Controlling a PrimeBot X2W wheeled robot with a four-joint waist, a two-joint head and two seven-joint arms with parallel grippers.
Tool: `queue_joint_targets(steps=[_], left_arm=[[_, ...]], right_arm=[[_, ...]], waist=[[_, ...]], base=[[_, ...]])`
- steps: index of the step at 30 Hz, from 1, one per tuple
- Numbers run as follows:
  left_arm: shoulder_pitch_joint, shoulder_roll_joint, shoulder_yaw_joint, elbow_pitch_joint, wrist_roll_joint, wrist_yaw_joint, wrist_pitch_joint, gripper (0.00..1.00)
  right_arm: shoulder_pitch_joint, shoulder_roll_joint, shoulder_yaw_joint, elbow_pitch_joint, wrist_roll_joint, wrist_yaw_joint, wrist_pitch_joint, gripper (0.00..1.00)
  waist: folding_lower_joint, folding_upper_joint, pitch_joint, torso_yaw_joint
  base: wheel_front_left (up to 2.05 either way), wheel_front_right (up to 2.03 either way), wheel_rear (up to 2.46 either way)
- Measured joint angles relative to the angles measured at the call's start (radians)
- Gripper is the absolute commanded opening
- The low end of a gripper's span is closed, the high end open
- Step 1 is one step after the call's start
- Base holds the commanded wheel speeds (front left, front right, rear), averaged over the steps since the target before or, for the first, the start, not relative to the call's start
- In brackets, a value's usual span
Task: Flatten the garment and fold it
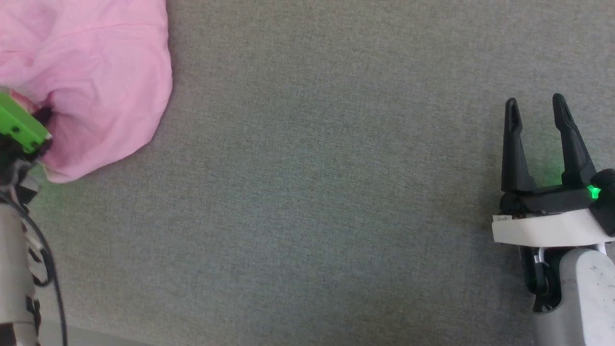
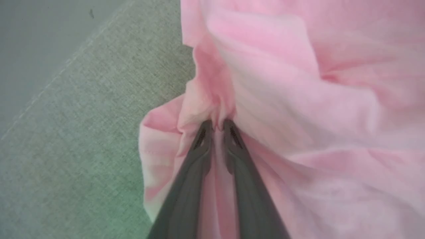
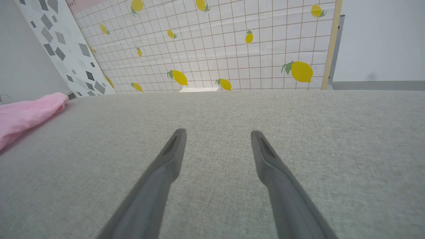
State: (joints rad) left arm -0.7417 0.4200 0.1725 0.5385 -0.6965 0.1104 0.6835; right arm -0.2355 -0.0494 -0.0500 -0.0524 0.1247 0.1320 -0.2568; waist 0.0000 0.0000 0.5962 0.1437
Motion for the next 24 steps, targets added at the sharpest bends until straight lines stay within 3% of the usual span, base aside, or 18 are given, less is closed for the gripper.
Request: queue_joint_targets(steps=[9,12,17,24], left_arm=[[0.011,0.012,-0.006,-0.059,0.173,-0.042,-0.555,0.0],[-0.021,0.013,-0.012,-0.066,0.197,-0.055,-0.686,0.0],[-0.078,0.013,-0.058,-0.077,0.247,-0.08,-0.796,0.0],[-0.161,-0.005,-0.165,-0.101,0.312,-0.111,-0.84,0.0]], right_arm=[[0.028,0.0,-0.02,0.029,0.012,0.0,0.0,1.0],[0.055,0.0,-0.028,0.043,0.03,0.0,0.0,1.0],[0.112,0.0,-0.038,0.059,0.057,0.0,0.0,1.0],[0.172,0.0,-0.059,0.068,0.077,0.0,0.0,1.0]], waist=[[0.0,0.0,-0.104,0.008],[0.0,0.0,-0.158,0.011],[0.0,0.0,-0.261,0.012],[-0.0001,0.0,-0.404,-0.002]], base=[[0.0,0.0,0.0],[0.0,0.0,0.0],[0.0,0.0,0.0],[0.0,0.0,0.0]])
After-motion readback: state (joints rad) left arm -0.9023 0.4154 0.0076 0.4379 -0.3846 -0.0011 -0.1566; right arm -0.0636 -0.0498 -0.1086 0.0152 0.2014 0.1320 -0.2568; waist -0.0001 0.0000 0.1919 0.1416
